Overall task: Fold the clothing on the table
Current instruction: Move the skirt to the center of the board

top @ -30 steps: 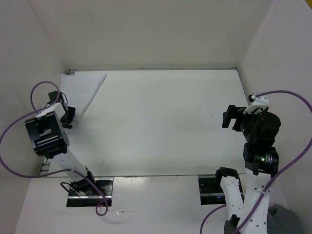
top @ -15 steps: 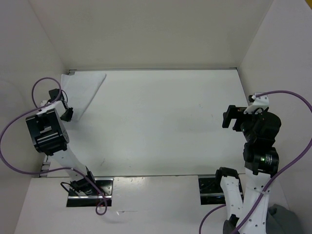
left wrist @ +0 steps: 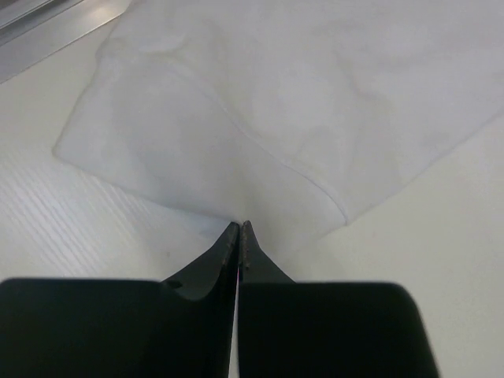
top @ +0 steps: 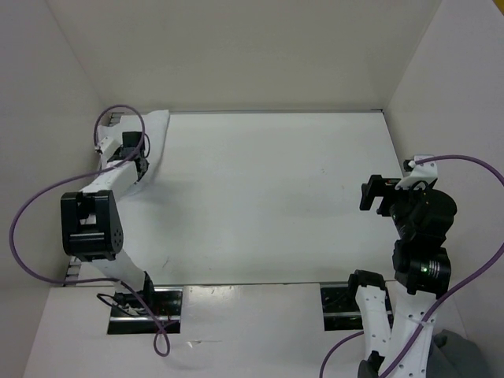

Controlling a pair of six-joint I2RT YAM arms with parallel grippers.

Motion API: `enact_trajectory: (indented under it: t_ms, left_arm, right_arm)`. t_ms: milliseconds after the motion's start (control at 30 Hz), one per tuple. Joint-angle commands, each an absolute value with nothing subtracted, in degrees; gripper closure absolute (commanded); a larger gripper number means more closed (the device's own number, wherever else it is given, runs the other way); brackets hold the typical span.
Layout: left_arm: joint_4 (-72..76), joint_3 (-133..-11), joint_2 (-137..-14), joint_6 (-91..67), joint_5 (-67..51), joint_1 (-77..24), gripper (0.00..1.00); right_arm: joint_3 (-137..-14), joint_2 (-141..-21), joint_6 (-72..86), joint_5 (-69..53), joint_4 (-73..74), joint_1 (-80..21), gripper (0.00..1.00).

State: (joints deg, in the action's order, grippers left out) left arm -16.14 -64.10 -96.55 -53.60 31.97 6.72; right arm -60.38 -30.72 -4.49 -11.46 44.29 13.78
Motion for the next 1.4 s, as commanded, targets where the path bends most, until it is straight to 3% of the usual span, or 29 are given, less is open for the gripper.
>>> enact_trajectory:
  t_ms: [0, 233, 300, 333, 367, 400, 433, 467, 500, 600, 800, 1200, 1367]
  left_arm:
    - [-16.4, -63.1, -90.3, -51.9, 37.4, 1.2, 1.0]
    - [-15.3, -61.0, -85.2, -48.4, 38.1, -22.0, 1.0]
    - [-11.6, -61.6, -85.2, -39.3, 31.9, -29.2, 1.0]
    - [-12.3, -62.5, -85.2, -37.7, 32.8, -31.4, 0.95]
    - [-14.1, -63.4, -84.5, -38.8, 35.7, -33.0, 0.75]
    - [-18.4, -64.2, -82.0, -41.1, 42.9, -34.2, 0.38]
    - [-19.5, -64.2, -80.2, -42.5, 44.3, -34.2, 0.18]
    - [-19.5, -63.6, -77.9, -43.1, 44.3, -32.9, 0.03]
    - [-18.8, -62.3, -75.3, -43.1, 42.4, -31.5, 0.0]
    - [-16.2, -55.6, -64.7, -43.1, 32.7, -26.2, 0.0]
    - [-20.4, -50.4, -64.6, -49.2, 16.7, -25.9, 0.0]
    - [-24.5, -46.3, -72.8, -60.5, 14.0, -42.5, 0.0]
    - [-14.2, -36.8, -63.5, -73.7, 15.2, -46.7, 0.0]
  right_arm:
    - [-60.9, -30.1, -5.3, -12.0, 44.6, 14.2, 0.01]
    - [-60.9, -29.6, -5.3, -12.0, 44.6, 14.2, 0.01]
    - [-60.9, -29.6, -5.3, -12.0, 44.6, 14.2, 0.01]
    - [-60.9, -30.3, -5.3, -12.0, 44.6, 14.2, 0.01]
    - [-60.9, -30.3, -5.3, -12.0, 44.6, 14.2, 0.01]
    - [-60.9, -31.1, -5.3, -12.0, 44.6, 14.2, 0.01]
    - [-60.9, -31.6, -5.3, -12.0, 44.6, 14.2, 0.01]
    - [-60.9, -31.6, -5.3, -12.0, 44.6, 14.2, 0.01]
    - [-60.9, -31.6, -5.3, -11.5, 44.6, 14.2, 0.01]
    - [-60.9, -31.6, -5.3, -11.5, 44.6, 14.2, 0.01]
    - [-60.9, -33.8, -5.3, -13.2, 44.6, 14.2, 0.01]
    - [-60.9, -33.2, -5.3, -13.2, 44.6, 14.2, 0.01]
    - [-60.9, -32.7, -5.3, -13.7, 44.6, 14.2, 0.01]
